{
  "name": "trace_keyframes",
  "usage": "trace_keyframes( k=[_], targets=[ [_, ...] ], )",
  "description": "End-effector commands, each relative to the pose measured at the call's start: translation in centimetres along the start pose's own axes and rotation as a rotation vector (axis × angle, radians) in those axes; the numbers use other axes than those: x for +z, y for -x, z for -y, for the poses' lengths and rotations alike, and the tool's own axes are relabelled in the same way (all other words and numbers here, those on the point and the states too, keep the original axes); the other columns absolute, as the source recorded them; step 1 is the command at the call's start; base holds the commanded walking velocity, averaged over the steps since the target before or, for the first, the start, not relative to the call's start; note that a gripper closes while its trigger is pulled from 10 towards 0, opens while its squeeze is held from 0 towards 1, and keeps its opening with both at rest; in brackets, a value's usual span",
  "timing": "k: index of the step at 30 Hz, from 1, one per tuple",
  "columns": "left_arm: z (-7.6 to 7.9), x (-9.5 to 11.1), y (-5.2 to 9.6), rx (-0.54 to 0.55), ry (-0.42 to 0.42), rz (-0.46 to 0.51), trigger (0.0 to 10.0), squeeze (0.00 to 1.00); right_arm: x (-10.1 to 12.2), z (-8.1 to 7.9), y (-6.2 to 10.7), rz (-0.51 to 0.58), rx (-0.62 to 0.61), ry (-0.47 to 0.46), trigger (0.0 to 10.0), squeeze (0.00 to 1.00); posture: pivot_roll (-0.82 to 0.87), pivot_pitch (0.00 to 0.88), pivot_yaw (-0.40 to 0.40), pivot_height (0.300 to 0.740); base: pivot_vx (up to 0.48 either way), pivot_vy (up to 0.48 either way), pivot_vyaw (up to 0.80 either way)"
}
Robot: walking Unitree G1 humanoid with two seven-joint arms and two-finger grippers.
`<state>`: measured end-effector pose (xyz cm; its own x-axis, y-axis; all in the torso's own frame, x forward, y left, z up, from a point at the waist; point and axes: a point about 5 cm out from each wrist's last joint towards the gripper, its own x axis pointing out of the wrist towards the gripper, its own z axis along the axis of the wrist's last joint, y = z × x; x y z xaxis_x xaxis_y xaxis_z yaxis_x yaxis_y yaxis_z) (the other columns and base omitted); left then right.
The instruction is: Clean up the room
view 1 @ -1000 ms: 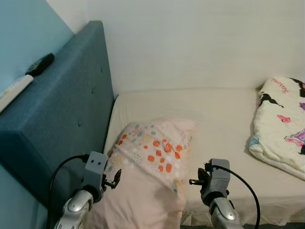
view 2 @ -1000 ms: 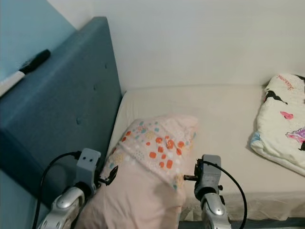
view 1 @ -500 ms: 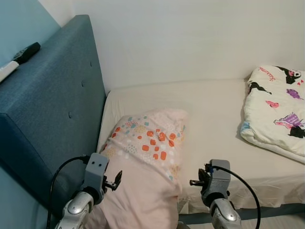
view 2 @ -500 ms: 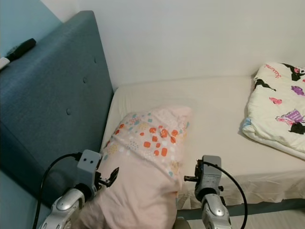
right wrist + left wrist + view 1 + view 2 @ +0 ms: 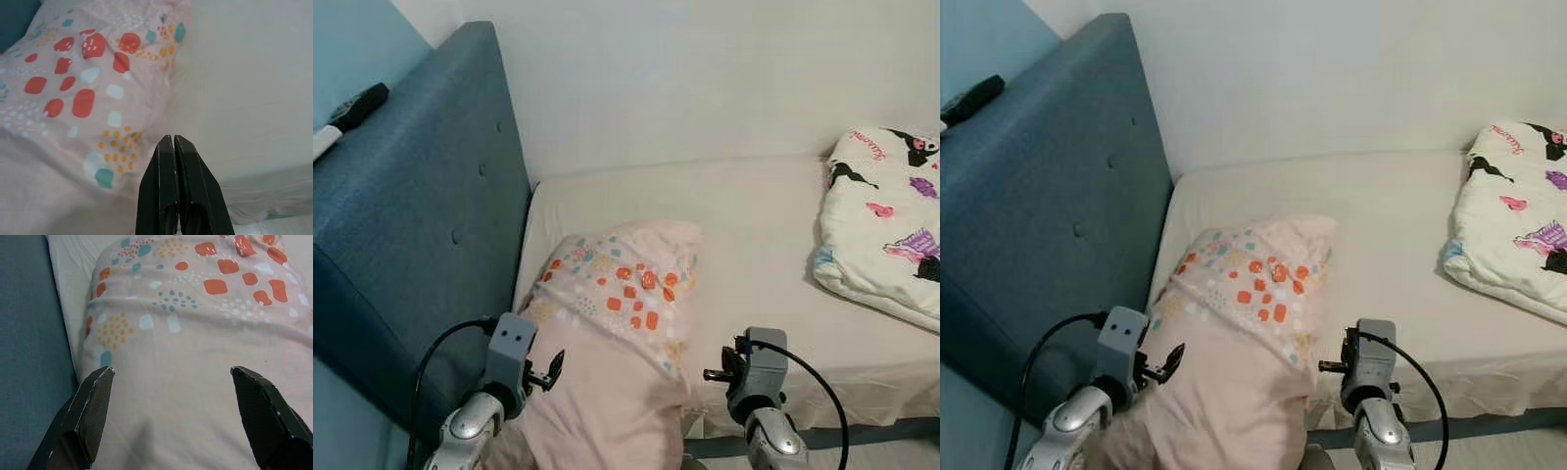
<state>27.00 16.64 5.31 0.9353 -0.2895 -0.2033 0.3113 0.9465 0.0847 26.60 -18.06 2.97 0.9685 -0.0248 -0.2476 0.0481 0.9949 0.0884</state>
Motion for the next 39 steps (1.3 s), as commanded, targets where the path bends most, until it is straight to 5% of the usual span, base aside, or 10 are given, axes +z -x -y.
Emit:
trace_keyframes(
  k=[1,28,32,39],
  targets=[
    [-0.1,-0.6,0.4,-0.01,-0.021,-0.035,10.0,0.0,-0.2,0.0,0.3,0.007,0.0,-0.015,10.0,0.0,-0.04,0.106,0.025,0.615,0.0,0.0,0.0],
    [-1.1,-0.5,1.7,0.014,0.005,-0.049,10.0,0.0,1.4,0.0,0.3,0.052,0.007,-0.005,10.0,0.0,-0.03,0.17,0.023,0.595,0.0,0.0,0.0],
    [-3.1,-0.6,2.7,0.072,0.062,-0.056,10.0,0.0,2.9,0.5,-0.8,0.081,-0.001,-0.023,10.0,0.0,-0.02,0.187,0.019,0.595,0.0,0.0,0.0],
    [-6.9,-0.7,6.6,0.154,0.268,-0.026,10.0,0.0,5.5,1.6,-3.1,0.109,-0.012,-0.038,10.0,0.0,-0.01,0.208,0.0,0.595,0.0,0.0,0.0]
  ],
)
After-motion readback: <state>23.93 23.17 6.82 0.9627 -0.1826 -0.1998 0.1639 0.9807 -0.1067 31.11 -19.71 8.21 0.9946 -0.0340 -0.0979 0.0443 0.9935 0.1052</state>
